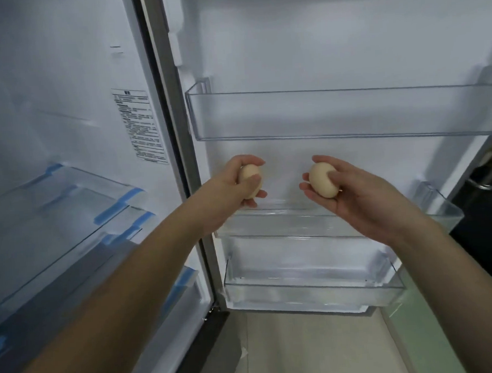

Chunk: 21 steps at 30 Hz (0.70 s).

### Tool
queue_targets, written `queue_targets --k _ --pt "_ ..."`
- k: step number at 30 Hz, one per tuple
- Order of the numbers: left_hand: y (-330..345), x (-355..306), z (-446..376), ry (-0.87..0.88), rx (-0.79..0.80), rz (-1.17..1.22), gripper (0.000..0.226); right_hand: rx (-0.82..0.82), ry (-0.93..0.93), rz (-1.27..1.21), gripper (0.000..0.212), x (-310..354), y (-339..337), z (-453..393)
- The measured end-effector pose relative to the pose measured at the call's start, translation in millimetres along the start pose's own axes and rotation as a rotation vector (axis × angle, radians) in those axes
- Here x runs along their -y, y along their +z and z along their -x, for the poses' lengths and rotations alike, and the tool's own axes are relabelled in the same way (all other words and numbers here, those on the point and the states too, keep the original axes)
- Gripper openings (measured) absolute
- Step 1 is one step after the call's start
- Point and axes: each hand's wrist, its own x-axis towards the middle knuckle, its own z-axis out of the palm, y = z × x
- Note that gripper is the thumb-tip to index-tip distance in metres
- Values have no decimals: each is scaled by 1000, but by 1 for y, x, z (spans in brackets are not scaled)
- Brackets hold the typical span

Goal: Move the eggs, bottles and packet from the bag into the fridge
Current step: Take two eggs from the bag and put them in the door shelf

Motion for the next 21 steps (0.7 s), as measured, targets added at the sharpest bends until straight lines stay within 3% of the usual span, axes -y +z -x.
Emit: queue_targets --k 7,10,14,21 --pt "-7 8 -20 -31 128 -298 54 -47 63 541 27 -3 -8 -17" --pt "-2 8 -30 29 83 -410 55 -42 23 764 28 -2 -9 -26" --pt "2 4 -45 127 94 -661 53 -33 -1 1251 29 3 -8 -36" --pt "17 1 -60 141 268 -1011 55 52 38 1548 34 -3 -7 -49"
